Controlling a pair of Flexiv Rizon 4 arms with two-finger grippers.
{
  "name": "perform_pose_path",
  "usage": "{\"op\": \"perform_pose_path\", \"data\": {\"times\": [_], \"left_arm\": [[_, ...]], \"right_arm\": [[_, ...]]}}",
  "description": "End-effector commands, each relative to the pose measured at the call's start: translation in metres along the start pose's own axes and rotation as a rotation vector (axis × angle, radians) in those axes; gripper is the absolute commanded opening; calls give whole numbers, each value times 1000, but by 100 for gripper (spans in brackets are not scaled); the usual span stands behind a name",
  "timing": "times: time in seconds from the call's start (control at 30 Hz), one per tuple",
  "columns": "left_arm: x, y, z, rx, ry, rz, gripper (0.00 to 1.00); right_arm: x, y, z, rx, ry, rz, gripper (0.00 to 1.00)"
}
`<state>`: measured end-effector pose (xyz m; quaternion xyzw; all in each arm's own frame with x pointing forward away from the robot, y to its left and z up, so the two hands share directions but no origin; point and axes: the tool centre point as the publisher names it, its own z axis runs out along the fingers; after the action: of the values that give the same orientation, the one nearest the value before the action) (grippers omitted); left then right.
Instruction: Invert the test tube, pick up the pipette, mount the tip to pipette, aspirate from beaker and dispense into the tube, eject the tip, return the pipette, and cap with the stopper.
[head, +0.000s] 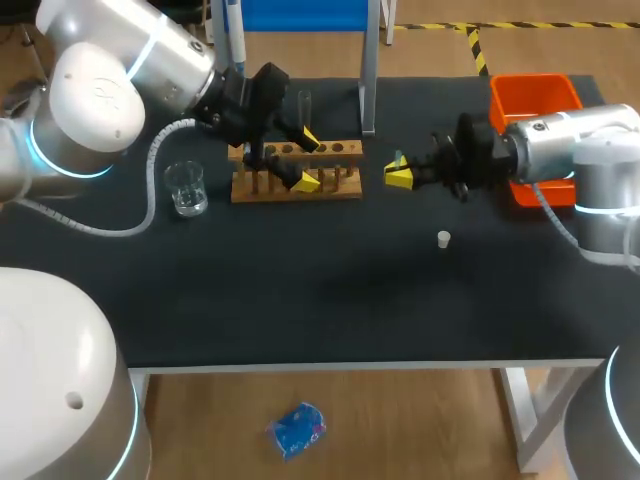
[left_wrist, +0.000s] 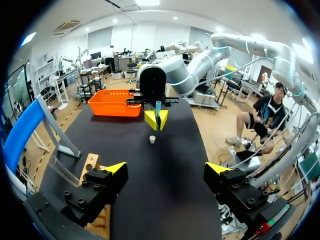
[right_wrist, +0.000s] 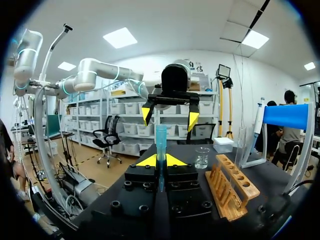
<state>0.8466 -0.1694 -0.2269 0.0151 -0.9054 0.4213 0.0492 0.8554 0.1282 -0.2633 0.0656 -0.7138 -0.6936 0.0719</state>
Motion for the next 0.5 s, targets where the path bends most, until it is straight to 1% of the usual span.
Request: {"op": "perform_pose_path", "data": {"times": [0.03, 0.2, 0.3, 0.4, 0.43, 0.47, 0.5], "left_arm": [[0, -1, -2, -6, 4, -2, 100], [0, -1, -2, -6, 4, -2, 100], [-5, 13, -10, 15, -68, -65, 100], [-13, 28, -26, 56, -140, -109, 100], [-15, 32, -30, 48, -156, -117, 100], [-19, 39, -38, 43, -190, -143, 100], [-20, 41, -42, 42, -198, -145, 100]], "right_arm": [[0, 0, 0, 1, 1, 0, 0], [0, 0, 0, 1, 1, 0, 0], [0, 0, 0, 1, 1, 0, 0], [0, 0, 0, 1, 1, 0, 0], [0, 0, 0, 1, 1, 0, 0], [0, 0, 0, 1, 1, 0, 0], [0, 0, 0, 1, 1, 0, 0]]}}
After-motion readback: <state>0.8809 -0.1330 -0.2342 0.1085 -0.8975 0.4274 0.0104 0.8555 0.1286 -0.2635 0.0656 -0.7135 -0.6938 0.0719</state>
